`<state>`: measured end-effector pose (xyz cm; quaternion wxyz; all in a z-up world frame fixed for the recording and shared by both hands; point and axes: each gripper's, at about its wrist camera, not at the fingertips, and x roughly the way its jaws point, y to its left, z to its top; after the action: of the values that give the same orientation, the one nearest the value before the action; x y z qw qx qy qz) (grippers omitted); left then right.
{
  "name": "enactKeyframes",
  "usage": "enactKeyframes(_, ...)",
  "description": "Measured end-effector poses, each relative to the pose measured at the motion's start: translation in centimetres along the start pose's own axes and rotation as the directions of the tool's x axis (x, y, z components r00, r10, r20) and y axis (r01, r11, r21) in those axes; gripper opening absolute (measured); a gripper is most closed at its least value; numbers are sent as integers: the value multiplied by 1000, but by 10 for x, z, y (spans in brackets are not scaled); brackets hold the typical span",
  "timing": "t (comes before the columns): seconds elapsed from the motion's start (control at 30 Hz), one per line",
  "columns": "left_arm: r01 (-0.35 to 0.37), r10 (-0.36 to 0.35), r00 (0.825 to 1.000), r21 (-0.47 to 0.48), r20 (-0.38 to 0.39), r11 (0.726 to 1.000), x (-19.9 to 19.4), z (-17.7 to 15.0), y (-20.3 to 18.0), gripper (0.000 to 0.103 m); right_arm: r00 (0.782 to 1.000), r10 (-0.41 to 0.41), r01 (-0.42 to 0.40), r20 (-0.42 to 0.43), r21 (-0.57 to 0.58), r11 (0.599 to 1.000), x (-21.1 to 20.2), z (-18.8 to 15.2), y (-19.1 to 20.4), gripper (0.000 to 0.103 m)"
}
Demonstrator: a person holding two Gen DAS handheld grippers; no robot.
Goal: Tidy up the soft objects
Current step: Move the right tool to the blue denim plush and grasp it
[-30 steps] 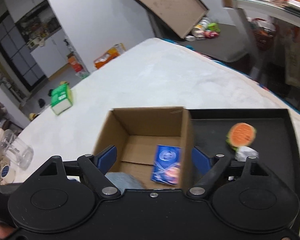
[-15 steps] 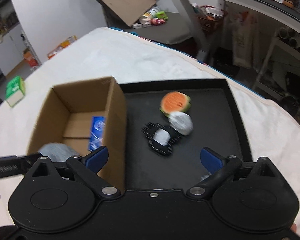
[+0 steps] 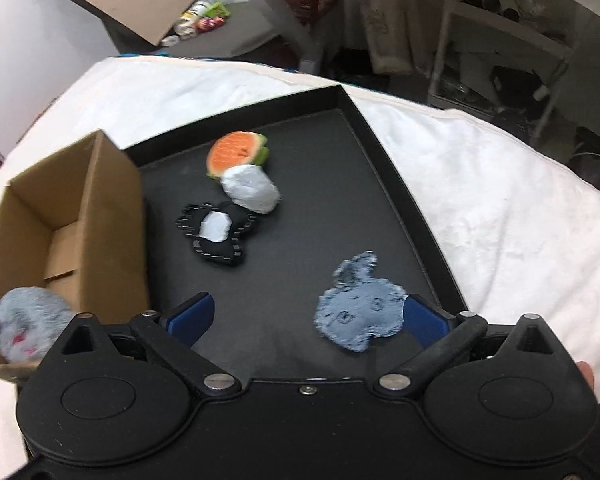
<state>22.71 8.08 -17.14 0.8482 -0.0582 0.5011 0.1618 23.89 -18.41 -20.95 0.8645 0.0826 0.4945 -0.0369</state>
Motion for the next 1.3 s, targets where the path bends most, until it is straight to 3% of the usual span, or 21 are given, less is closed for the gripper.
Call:
enactKeyframes(0.27, -27, 27, 999, 30, -16, 999, -1, -2, -22, 83, 999, -54, 54, 1, -14, 998, 24, -2, -8, 101)
enactKeyframes(0.37, -30, 30, 999, 38, -14, 999, -2, -3, -30, 83, 999, -40, 40, -4, -21, 999, 30, -3, -7, 91)
enactKeyframes(0.43, -35, 36, 999, 37, -13, 999, -4, -3, -33, 83, 999, -17, 16, -29, -20, 1000, 35, -6, -9, 68)
enactKeyframes(0.5, -38, 38, 999, 34, -15, 999, -4, -3, -34, 83, 999, -2, 1, -50, -14, 1000, 39, -8, -11, 57)
enactKeyframes(0.6, -51, 51, 999, 19, -14, 999, -7, -3, -32, 83, 999, 36, -37, -17, -35, 999, 34, -8, -13, 20)
enactKeyframes(0.7, -44, 44, 999, 12, -10, 999, -9, -4, -30, 83, 995, 99, -99, -24, -11, 995, 32, -8, -16, 9)
enactKeyframes(0.83, -44, 45, 999, 12, -9, 999, -11, -6, -31, 83, 995, 94, -94, -41, 4, 996, 34, -7, -20, 9)
enactKeyframes(0.9, -37, 37, 999, 18, -8, 999, -12, -7, -32, 83, 996, 77, -76, -43, 28, 997, 34, -4, -24, 18)
enactKeyframes(0.97, -33, 33, 999, 25, -2, 999, -14, -7, -32, 83, 998, 46, -44, -41, 43, 998, 33, -2, -28, 46)
enactKeyframes(1.0, -33, 33, 999, 24, -2, 999, -15, -8, -31, 83, 998, 37, -34, -44, 52, 998, 33, -1, -31, 69)
enactKeyframes(1.03, -31, 31, 999, 22, -4, 999, -16, -7, -30, 83, 998, 39, -36, -45, 64, 997, 34, -1, -34, 76)
enactKeyframes(1.2, -14, 14, 1000, 20, 8, 1000, -22, -8, -27, 83, 994, 54, -37, -97, 169, 985, 45, 0, -54, 76)
enactKeyframes(1.3, 5, -5, 1000, 24, 6, 1000, -19, -9, -25, 83, 992, 69, -50, -107, 168, 984, 49, -1, -52, 70)
